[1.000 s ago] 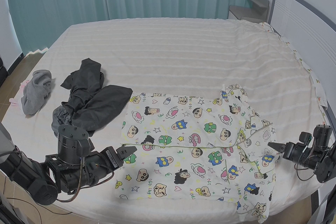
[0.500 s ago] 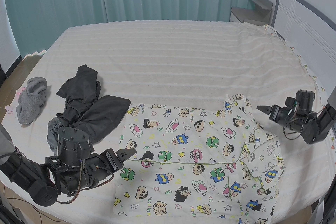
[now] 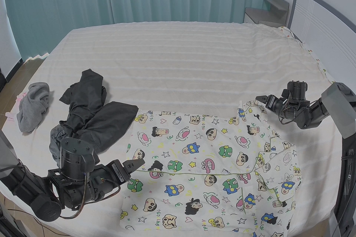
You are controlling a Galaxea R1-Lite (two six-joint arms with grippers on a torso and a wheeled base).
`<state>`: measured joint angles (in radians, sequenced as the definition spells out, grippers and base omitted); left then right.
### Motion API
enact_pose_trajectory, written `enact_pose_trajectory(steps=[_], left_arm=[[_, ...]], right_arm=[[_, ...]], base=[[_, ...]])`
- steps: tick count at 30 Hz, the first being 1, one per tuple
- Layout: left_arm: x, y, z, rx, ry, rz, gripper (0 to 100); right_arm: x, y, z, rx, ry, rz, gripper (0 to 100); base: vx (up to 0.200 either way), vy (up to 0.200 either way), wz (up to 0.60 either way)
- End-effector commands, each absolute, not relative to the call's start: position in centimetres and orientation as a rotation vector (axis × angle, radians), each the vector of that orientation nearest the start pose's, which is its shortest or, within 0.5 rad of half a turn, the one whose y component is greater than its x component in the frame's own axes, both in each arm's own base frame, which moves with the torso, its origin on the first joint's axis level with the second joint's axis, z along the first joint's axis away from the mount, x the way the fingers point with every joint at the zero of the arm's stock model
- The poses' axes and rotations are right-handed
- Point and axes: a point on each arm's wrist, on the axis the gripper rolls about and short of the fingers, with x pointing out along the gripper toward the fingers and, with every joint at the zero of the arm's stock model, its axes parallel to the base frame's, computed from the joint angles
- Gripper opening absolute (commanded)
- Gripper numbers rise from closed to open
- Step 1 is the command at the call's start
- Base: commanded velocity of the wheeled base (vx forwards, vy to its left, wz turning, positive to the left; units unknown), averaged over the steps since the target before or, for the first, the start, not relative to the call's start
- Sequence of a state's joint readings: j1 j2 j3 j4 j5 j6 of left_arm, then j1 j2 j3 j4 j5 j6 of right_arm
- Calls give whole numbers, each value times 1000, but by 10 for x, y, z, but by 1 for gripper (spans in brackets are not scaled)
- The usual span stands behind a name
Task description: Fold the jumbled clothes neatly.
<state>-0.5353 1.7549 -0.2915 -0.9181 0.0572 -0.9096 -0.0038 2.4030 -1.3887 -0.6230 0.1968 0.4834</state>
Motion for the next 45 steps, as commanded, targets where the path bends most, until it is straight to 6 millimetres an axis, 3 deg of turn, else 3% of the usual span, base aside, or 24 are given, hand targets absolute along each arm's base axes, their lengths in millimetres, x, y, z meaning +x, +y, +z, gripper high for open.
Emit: enact_pose_trajectory(steps=[1, 14, 15, 26, 28, 36, 45], left_arm=[[202, -119, 71, -705, 705, -185, 100], [203, -119, 70, -702, 709, -181, 100], [203, -119, 70, -701, 711, -181, 100], [203, -119, 69, -701, 711, -179, 100], [203, -119, 68, -699, 715, -177, 100], [203, -119, 68, -699, 717, -176, 100], [204, -120, 68, -699, 715, -177, 100]], right_arm=[[506, 7, 19, 517, 477, 43, 100], [510, 15, 14, 515, 500, 49, 100], [510, 15, 12, 516, 503, 47, 0], [510, 8, 23, 544, 471, 7, 0], [509, 7, 37, 569, 440, 8, 0], [512, -7, 56, 568, 367, -34, 0], [517, -13, 47, 564, 353, -65, 0]], base=[[0, 0, 0], [0, 0, 0], [0, 0, 0], [0, 0, 0], [0, 0, 0], [0, 0, 0], [0, 0, 0]])
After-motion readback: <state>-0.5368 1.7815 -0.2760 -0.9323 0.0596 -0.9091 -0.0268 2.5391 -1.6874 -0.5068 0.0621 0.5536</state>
